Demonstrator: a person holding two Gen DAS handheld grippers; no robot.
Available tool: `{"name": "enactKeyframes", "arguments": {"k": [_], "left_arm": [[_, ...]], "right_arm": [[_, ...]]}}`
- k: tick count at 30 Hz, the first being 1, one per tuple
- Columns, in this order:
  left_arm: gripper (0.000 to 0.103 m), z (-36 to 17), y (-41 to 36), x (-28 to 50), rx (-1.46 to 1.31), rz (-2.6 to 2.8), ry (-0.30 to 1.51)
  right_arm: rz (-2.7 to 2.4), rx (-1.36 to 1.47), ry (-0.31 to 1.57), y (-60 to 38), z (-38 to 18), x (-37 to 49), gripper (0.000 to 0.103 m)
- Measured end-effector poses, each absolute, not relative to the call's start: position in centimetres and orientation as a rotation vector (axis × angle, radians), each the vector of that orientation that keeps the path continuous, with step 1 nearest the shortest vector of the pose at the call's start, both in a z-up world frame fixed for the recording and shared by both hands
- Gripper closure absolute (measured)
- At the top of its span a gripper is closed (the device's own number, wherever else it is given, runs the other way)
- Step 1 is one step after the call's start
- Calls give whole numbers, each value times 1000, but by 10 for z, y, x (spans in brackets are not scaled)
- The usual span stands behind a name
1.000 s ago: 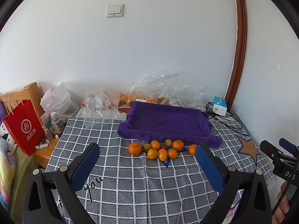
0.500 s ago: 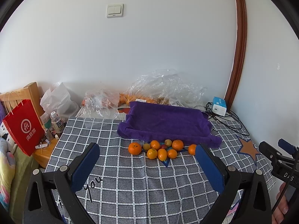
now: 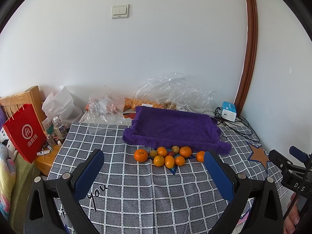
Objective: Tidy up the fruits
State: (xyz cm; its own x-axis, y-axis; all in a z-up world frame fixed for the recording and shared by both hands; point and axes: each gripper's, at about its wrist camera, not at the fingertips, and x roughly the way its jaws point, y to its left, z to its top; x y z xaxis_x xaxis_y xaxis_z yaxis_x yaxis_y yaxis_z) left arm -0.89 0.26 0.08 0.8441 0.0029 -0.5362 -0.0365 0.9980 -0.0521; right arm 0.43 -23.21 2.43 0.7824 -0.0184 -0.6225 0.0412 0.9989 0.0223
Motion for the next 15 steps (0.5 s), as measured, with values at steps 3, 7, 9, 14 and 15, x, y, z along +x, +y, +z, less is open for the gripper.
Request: {"name": "enactKeyframes", "arguments": {"k": [3,7,9,14,15], "left_arm": [[0,1,3,-9,-61,21,566],[0,1,4,-9,-62,21,565],[0,1,4,-9,-60,21,564],[0,3,4,-8,-60,22,564],[0,2,4,-9,-60,22,564]], "right_arm": [[-32,31,671,-231,24,4,0],[-31,28,672,-230,23,4,0],[-32,28,672,-230,23,4,0],[-32,30,671,-230,23,5,0],[-31,29,671,-230,23,5,0]]}}
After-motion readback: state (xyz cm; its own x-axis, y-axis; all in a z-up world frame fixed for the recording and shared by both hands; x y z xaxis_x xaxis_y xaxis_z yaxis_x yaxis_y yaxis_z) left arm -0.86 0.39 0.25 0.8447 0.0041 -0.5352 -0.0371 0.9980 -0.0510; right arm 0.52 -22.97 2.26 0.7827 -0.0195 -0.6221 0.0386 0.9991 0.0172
